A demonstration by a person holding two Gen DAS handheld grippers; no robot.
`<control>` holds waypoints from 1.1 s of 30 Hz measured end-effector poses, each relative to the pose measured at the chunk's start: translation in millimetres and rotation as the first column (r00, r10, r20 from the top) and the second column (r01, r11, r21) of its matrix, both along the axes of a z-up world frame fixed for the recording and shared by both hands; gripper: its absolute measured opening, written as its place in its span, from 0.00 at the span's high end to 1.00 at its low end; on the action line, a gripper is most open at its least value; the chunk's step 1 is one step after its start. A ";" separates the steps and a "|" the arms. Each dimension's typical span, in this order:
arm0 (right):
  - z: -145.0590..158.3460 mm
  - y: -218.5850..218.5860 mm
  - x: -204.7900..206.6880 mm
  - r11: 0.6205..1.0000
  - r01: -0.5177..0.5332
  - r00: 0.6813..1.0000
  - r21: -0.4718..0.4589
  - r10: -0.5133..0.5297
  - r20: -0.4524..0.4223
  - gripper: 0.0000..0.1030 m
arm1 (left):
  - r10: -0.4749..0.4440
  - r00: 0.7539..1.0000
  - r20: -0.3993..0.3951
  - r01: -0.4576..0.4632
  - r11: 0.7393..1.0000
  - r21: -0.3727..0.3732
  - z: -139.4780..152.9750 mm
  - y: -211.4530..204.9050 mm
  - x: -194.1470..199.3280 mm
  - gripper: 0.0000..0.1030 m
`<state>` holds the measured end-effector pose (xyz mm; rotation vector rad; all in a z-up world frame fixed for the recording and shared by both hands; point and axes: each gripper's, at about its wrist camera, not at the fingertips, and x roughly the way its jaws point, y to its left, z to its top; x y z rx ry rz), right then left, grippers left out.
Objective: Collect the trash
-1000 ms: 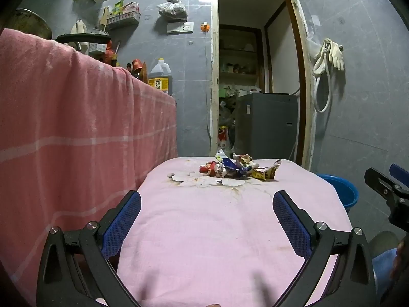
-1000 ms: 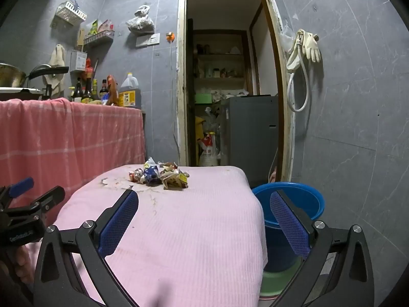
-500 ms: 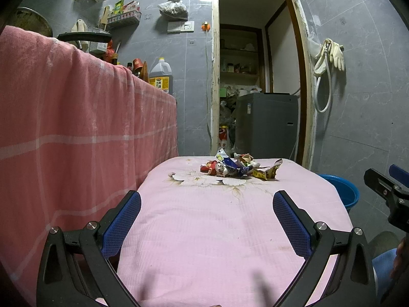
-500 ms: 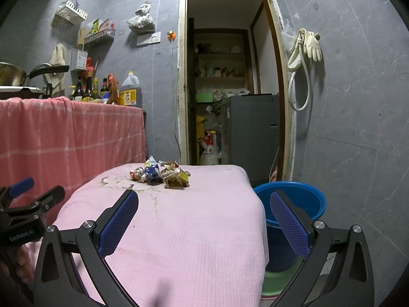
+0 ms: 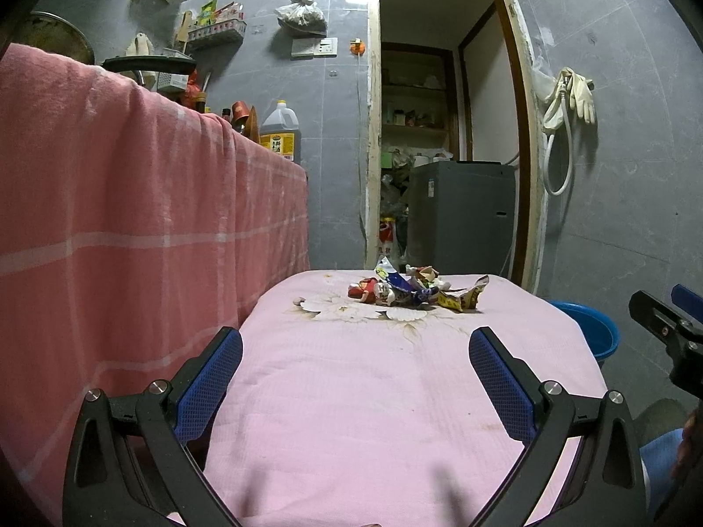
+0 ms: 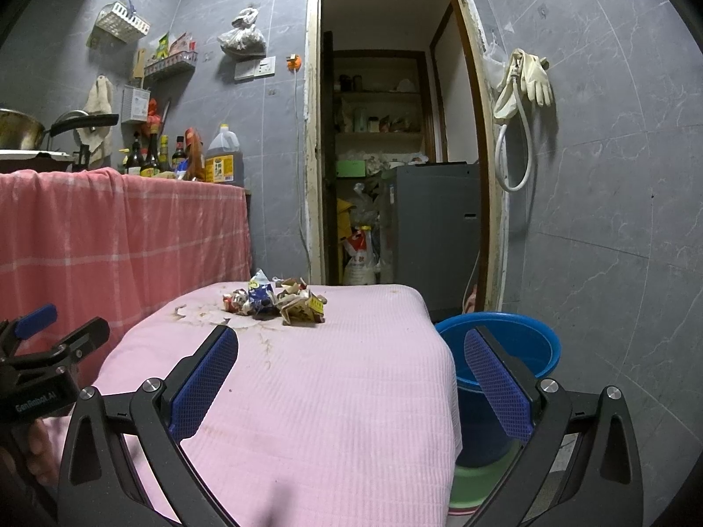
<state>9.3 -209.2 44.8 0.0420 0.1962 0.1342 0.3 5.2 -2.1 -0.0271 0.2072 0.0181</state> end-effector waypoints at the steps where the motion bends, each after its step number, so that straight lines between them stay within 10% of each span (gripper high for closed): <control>1: 0.0 -0.2 -0.4 1.000 0.002 1.000 0.000 -0.002 0.001 0.00 | 0.000 1.000 -0.001 0.000 1.000 0.000 0.2 0.0 0.1 0.02; 33: 9.3 -7.1 -1.7 1.000 0.000 1.000 0.010 0.000 0.003 0.00 | 0.009 1.000 -0.002 -0.009 1.000 -0.003 2.3 9.0 3.6 0.02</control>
